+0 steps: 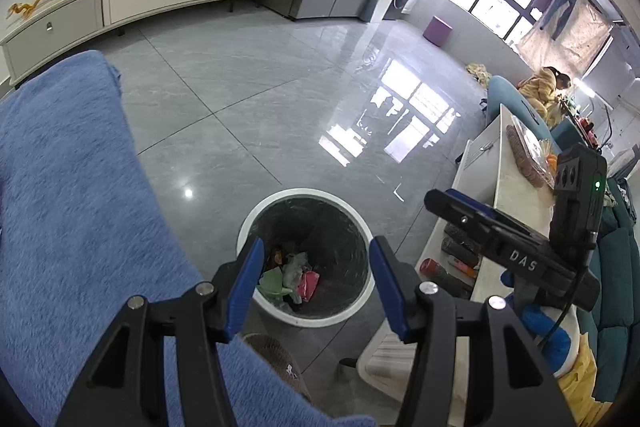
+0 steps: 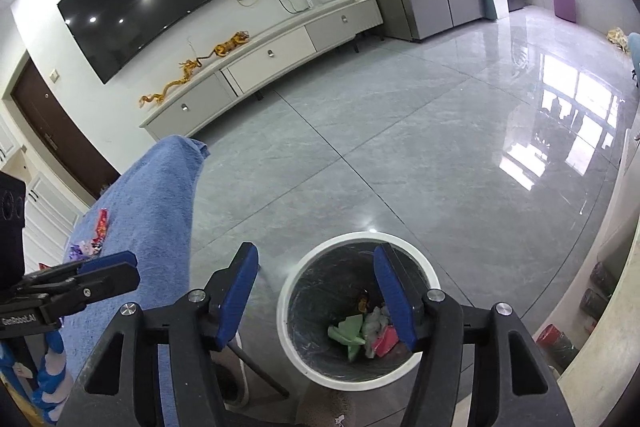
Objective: Collect trash
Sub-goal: 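Move both open tools back toward the remaining wrappers on the rug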
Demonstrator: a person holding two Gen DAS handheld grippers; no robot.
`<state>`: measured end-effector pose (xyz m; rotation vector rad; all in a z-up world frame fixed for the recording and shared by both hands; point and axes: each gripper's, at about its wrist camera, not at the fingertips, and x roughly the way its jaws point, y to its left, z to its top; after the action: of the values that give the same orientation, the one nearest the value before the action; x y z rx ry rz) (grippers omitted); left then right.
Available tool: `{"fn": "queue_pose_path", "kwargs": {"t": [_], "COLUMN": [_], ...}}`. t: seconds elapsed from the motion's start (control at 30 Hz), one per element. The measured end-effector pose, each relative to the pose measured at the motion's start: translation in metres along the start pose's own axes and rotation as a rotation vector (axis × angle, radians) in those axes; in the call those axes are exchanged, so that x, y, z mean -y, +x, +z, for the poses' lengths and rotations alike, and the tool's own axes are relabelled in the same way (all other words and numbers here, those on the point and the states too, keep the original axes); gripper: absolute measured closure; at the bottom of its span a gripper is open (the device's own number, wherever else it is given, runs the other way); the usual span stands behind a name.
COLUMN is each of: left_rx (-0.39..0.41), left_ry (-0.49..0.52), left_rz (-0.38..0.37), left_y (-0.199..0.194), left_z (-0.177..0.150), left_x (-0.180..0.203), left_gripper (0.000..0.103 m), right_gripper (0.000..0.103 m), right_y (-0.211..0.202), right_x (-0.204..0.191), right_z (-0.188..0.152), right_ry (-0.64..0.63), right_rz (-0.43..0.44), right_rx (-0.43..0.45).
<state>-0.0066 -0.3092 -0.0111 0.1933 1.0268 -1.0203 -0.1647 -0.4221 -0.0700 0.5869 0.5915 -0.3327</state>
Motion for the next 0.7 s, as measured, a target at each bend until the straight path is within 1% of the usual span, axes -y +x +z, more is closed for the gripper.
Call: {"fn": "queue_pose_path", "kwargs": {"t": [0.13,0.43,0.7], "left_rx": [0.023,0.098,0.181], "left_ry": [-0.011,-0.042,-0.112], "left_rz": [0.001,0.047,0.106], "left_y": [-0.022,-0.081,-0.139], "left_z": [-0.011,-0.041,-0.08], "left_x": [-0.011,-0.043,-0.093], "left_gripper": [0.05,0.05,0.05], "right_gripper": [0.045,0.045,0.045], "right_y": [-0.008,-0.026,-0.037], "right_x": [-0.014,-0.054,-0.108], "right_z": [0.001,-0.001,0.001], "right_ry": [-0.021,-0.08,-0.175], "right_rz": [0.006,0.025,0.049], "right_rx": [0.011,0.04,0.058]}}
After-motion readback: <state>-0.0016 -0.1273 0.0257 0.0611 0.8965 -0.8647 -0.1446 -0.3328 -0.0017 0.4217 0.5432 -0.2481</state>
